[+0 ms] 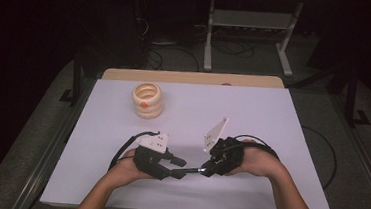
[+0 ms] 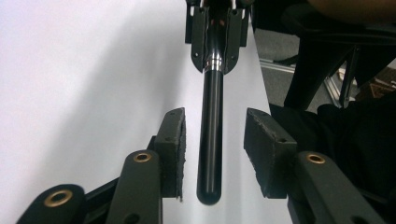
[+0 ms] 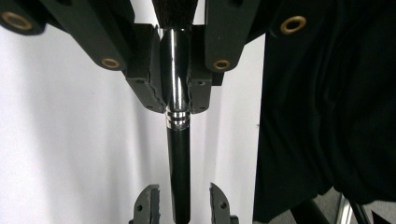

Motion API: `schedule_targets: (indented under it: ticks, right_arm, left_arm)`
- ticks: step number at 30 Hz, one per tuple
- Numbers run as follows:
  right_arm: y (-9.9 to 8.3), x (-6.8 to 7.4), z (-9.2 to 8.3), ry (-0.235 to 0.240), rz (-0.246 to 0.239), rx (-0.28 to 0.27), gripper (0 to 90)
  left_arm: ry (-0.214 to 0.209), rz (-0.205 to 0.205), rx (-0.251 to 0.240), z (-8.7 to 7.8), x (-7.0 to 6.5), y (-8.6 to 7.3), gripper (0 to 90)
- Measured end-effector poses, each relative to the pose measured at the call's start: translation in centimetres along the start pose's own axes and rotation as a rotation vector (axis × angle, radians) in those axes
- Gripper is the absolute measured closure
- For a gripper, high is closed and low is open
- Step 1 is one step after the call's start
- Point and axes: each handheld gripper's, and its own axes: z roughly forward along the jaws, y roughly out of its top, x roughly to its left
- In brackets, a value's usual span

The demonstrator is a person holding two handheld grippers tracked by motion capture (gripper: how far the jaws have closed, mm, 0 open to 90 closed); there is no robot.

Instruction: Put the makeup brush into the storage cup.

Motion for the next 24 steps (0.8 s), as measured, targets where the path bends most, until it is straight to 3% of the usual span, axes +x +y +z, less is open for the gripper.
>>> schedule_targets:
  ticks: [4,12,17,24]
  right_arm:
    - [0.2,0.1,-0.1,-0.018,-0.006,0.047,76.6]
    - [0.4,-0.2,0.5,0.004,0.001,0.134,76.6]
    - [1.0,-0.4,1.2,0.019,-0.031,0.202,76.6]
    - [1.8,-0.2,1.2,0.024,-0.048,0.21,76.6]
  left_arm:
    - [0.002,-0.005,0.041,0.3,-0.1,0.2,56.9]
    - [-0.01,-0.025,0.087,0.7,-0.1,0.5,56.9]
    - [0.0,-0.03,0.102,1.0,0.0,0.9,59.4]
    - [0.0,-0.032,0.119,1.6,0.0,1.4,61.6]
